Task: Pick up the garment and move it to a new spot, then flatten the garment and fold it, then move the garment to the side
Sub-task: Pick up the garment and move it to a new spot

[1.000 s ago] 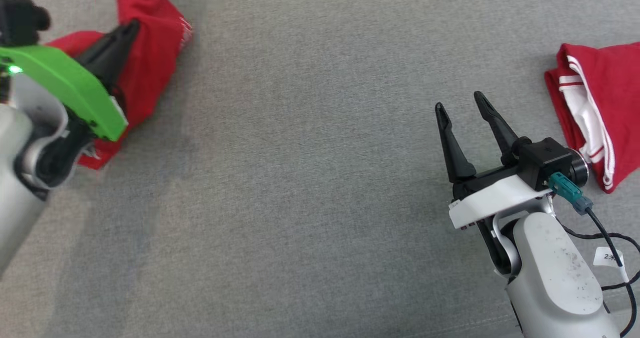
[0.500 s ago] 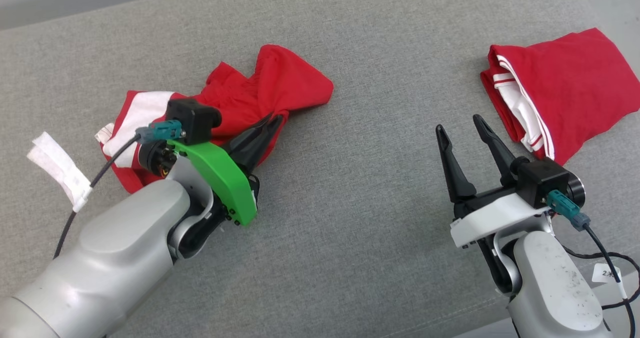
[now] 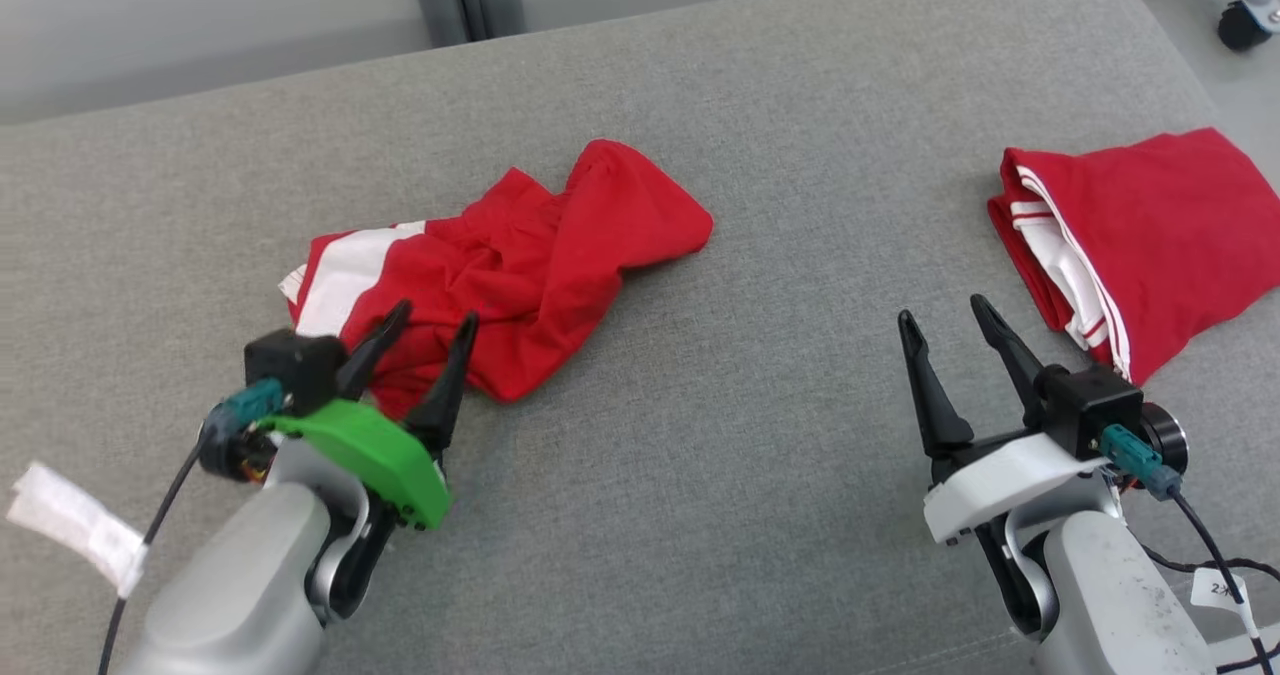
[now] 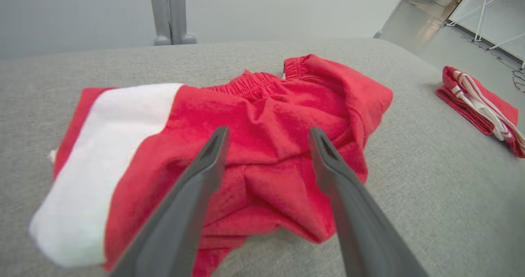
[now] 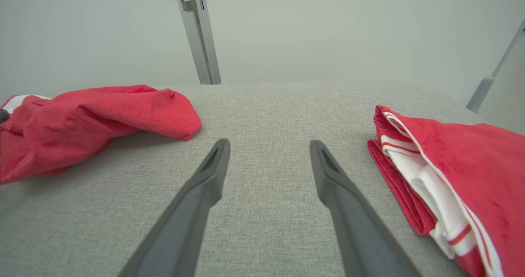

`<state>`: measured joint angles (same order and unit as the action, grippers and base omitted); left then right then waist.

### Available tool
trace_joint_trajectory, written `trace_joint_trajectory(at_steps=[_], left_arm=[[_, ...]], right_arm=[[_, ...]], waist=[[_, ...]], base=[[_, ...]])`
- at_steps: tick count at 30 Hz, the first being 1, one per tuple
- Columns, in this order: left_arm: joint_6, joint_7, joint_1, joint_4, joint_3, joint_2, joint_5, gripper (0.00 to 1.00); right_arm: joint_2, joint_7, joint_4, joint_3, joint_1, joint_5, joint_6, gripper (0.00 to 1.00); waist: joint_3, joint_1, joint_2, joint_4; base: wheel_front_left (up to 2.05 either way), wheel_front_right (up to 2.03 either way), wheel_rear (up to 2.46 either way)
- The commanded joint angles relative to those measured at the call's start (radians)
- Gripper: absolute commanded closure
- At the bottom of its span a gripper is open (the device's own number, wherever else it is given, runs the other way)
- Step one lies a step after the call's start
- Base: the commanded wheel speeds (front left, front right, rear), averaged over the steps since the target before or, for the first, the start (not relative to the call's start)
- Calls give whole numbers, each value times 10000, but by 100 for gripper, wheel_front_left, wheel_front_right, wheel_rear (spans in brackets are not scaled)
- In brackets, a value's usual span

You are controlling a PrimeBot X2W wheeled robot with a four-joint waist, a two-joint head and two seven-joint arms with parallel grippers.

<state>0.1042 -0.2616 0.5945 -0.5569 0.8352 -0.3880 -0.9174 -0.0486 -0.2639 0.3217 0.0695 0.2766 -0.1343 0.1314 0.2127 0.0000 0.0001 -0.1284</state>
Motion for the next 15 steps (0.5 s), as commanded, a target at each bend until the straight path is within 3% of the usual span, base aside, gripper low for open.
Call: trace_joint_trajectory(at_steps=[1,15], left_arm=[[-40,-28,-576,157,-558,157,537,0],[79,-30,-4854,1769,-6446,1724,5013,0]], right_arm=[[-40,-3,79,-73,-227,57,-17,0],[-41,-3,633,-97,-1165,176,-17,0]], waist=[[-518,0,-1,404],[-1861,0,-1,931]], base=[[0,0,0],[0,0,0]])
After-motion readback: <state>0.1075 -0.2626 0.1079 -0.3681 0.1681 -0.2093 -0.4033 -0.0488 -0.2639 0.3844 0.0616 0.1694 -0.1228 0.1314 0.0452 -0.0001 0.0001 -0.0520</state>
